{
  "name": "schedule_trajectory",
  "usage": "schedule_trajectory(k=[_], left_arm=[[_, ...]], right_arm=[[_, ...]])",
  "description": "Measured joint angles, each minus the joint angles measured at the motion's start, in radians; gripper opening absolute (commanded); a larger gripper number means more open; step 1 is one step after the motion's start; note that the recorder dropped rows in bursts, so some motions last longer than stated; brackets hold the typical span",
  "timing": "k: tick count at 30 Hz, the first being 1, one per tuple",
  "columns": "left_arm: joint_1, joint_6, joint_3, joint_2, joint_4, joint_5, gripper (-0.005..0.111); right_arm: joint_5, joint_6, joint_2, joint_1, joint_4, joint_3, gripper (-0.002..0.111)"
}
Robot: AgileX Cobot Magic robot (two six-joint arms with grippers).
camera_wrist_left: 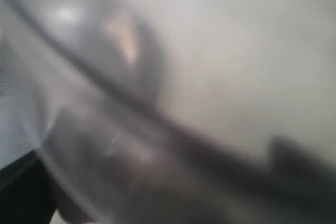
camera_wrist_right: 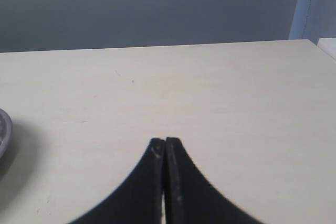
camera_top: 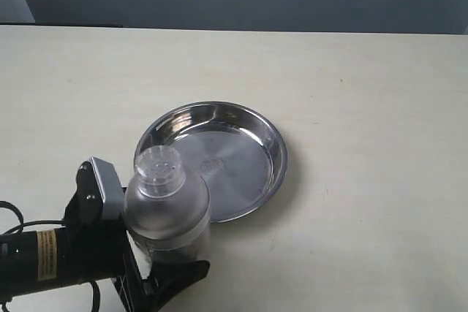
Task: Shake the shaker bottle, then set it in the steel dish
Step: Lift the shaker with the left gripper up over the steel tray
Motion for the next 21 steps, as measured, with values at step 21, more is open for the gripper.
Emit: schedule_trajectory(k=[21], left_arm=[[0.0, -0.074, -0.022, 0.007, -0.001, -0.006, 0.067]], right_arm=[[0.0, 0.0, 0.0, 0.0, 0.0, 0.0, -0.001]])
